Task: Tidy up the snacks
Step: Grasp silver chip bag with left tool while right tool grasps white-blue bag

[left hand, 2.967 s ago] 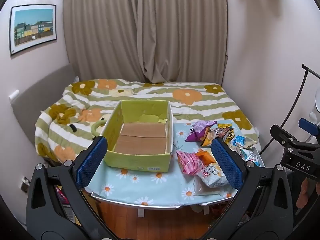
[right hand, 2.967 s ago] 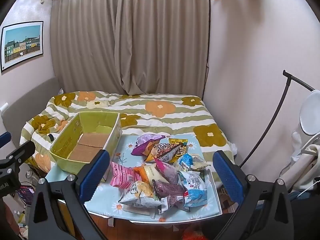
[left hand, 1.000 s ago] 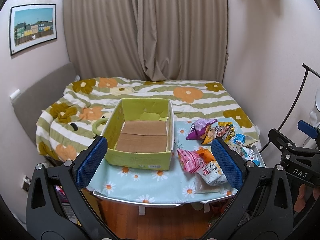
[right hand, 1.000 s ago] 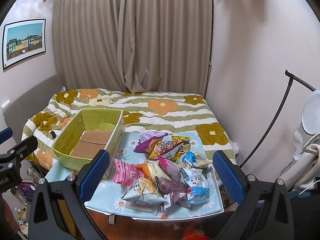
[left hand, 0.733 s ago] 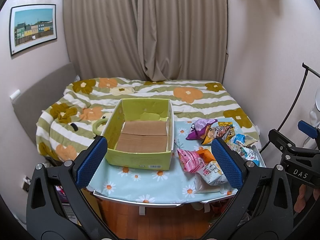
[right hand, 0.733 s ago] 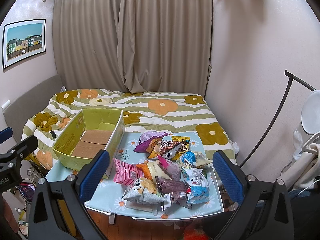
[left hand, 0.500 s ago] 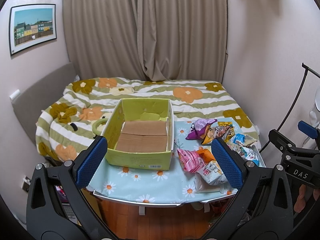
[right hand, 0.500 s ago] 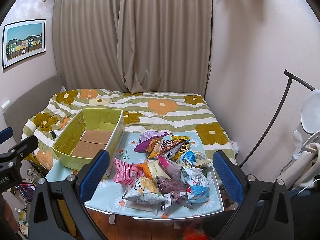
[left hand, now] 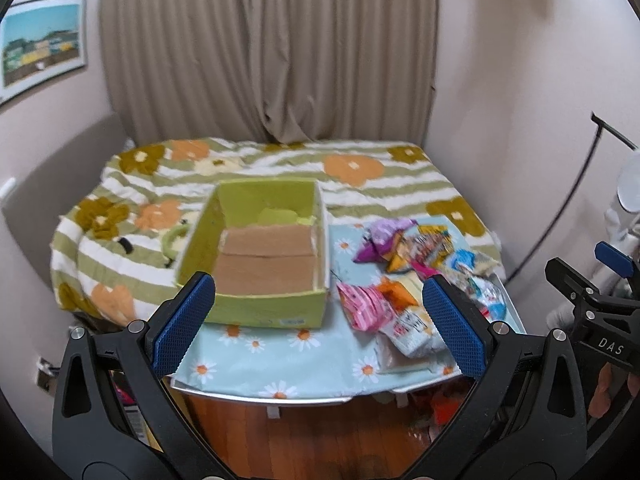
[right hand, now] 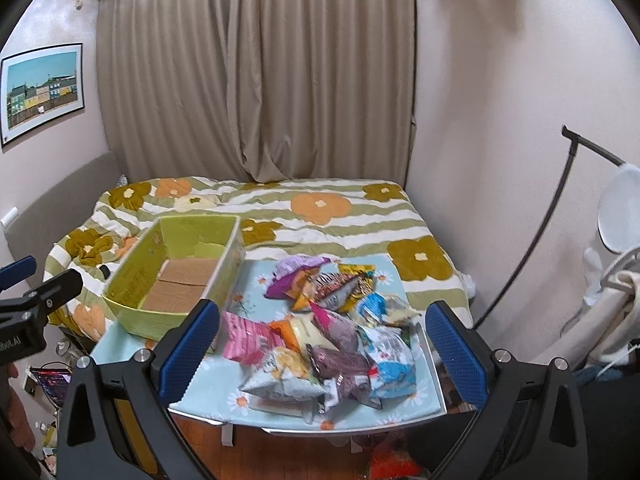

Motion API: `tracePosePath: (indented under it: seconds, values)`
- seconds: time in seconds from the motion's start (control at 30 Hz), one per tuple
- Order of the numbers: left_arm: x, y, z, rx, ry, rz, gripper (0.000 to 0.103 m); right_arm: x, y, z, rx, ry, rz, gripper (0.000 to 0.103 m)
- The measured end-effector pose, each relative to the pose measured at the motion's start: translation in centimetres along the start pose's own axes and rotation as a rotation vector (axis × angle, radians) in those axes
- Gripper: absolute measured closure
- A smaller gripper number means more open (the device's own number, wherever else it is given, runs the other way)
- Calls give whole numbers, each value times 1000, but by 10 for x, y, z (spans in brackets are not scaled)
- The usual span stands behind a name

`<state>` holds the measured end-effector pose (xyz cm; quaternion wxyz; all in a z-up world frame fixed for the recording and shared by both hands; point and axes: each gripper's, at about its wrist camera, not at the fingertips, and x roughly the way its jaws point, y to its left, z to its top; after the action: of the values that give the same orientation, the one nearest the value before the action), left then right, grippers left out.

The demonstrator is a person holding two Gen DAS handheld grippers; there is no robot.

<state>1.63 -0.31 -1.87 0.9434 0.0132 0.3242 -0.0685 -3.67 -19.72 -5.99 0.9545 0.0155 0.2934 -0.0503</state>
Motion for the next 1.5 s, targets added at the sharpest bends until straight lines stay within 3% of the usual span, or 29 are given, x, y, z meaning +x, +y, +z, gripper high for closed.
tracePosePath:
  seconds: [0.3, 0.57, 0.9, 1.23, 1.5]
  values:
    - [69, -35, -27, 20, 165, -141, 0, 36, -48, -29, 46, 99, -11, 0]
    - [141, -82, -53, -30, 314, -159, 0, 102, -101, -47, 73, 218, 28, 0]
    - [224, -130, -79, -101, 499, -79, 0, 192, -131, -69, 54, 374, 131, 0]
    - [272, -133, -111, -118, 620, 21, 0, 240, -144, -85, 53, 482, 197, 4]
    - [275, -135, -120, -82, 608, 14, 2, 261, -142, -95, 59, 526, 253, 8]
